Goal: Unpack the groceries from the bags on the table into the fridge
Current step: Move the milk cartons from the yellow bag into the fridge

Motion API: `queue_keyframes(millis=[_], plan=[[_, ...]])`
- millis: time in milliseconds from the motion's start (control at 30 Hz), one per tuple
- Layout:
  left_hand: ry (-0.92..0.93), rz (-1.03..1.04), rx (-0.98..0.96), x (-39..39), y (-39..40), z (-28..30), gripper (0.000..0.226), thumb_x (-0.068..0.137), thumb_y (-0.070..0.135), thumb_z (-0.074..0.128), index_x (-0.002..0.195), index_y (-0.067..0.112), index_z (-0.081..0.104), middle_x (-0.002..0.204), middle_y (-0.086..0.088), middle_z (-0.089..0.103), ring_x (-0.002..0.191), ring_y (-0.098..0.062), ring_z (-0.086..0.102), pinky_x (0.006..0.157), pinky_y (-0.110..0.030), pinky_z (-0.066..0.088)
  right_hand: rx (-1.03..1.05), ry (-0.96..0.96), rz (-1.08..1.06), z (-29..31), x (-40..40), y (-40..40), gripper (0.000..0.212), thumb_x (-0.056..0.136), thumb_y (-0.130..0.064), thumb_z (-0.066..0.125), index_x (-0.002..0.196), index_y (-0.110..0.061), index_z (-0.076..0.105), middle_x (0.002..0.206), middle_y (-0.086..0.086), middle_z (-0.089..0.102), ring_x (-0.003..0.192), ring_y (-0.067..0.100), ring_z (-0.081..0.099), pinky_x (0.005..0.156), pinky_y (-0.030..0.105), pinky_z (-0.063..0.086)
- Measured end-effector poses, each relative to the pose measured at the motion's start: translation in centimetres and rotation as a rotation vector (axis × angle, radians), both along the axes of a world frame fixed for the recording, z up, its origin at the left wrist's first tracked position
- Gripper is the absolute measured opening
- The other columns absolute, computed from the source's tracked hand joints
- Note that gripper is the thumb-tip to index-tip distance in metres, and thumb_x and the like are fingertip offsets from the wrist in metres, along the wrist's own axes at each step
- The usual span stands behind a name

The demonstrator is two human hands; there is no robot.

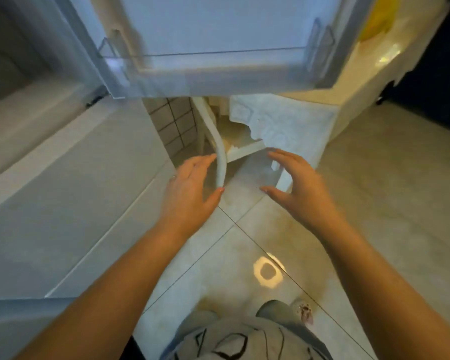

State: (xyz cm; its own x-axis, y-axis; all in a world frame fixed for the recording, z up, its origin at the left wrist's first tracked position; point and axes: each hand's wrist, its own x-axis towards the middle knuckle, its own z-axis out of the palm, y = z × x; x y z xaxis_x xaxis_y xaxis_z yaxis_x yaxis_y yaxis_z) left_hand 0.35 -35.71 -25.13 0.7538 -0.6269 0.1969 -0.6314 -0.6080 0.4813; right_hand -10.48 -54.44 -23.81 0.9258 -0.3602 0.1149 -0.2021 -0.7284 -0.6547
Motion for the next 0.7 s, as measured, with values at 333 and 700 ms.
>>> queue_keyframes(millis=[333, 700], plan=[[0.136, -0.226, -0.031, -8.4, -24.2, -3.1, 0.061, 0.085, 0.029, 0.066, 0.139, 0.016, 0.04, 0.135, -0.004, 0.047, 0.125, -0.019, 0.041, 0.102, -0.035, 0.037, 0.07, 0.122, -0.293, -3.9, -14.8, -20.8, 0.061, 0.078, -0.024, 0.074, 0.133, -0.016, 0.048, 0.14, 0.007, 0.045, 0.131, 0.017, 0.038, 0.098, 0.009, 0.018], [0.297, -0.29, -0.044, -7.0, -39.9, -5.9, 0.063, 0.085, 0.03, 0.066, 0.14, 0.021, 0.037, 0.133, -0.002, 0.045, 0.121, -0.013, 0.042, 0.097, -0.022, 0.034, 0.053, 0.158, -0.375, -4.8, -14.3, -36.4, 0.061, 0.082, -0.029, 0.07, 0.136, -0.021, 0.044, 0.143, 0.0, 0.042, 0.134, 0.013, 0.034, 0.102, 0.015, 0.019]])
